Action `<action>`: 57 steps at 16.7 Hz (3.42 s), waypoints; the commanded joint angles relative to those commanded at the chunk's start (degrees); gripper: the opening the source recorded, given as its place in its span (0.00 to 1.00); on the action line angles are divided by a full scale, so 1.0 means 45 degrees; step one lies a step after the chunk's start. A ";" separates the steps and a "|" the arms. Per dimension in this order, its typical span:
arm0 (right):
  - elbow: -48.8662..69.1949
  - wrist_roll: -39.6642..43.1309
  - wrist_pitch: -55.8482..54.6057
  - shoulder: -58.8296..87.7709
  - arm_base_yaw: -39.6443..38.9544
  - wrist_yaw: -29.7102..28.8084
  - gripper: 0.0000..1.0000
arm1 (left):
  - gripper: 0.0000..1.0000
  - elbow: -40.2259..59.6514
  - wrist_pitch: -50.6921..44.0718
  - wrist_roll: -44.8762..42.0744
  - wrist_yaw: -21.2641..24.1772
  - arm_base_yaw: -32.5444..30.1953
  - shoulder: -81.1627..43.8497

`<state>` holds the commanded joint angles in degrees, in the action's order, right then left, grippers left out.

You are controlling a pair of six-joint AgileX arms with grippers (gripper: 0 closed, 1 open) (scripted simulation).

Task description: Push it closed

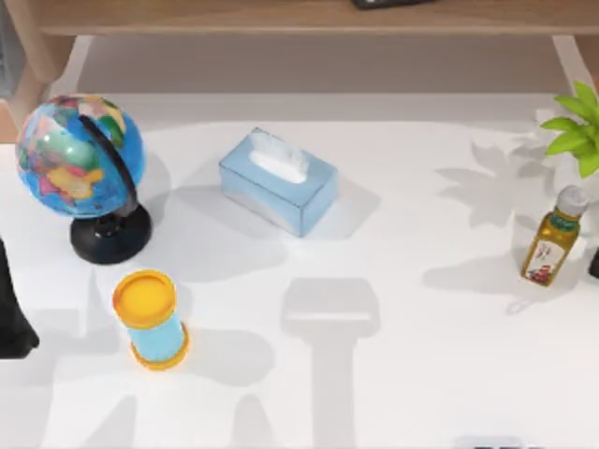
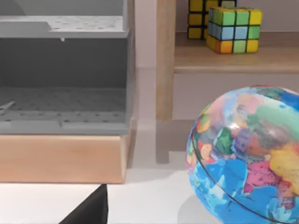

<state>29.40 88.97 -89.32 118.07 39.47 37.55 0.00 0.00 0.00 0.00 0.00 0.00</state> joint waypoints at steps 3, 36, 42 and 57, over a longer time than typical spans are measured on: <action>0.0000 0.0000 0.0000 0.0000 0.0000 0.0000 0.00 | 1.00 0.0000 0.0000 0.0000 0.0000 0.0000 0.0000; 0.6796 -0.0005 0.4175 0.2811 -0.2619 -0.2816 0.00 | 1.00 0.0000 0.0000 0.0000 0.0000 0.0000 0.0000; 0.9408 -0.0016 0.5638 0.3947 -0.3222 -0.3408 0.00 | 1.00 0.0000 0.0000 0.0000 0.0000 0.0000 0.0000; 0.9454 -0.0018 0.5671 0.3969 -0.3236 -0.3422 0.83 | 1.00 0.0000 0.0000 0.0000 0.0000 0.0000 0.0000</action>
<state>71.94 88.88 -63.80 135.93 24.90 22.15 0.00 0.00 0.00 0.00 0.00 0.00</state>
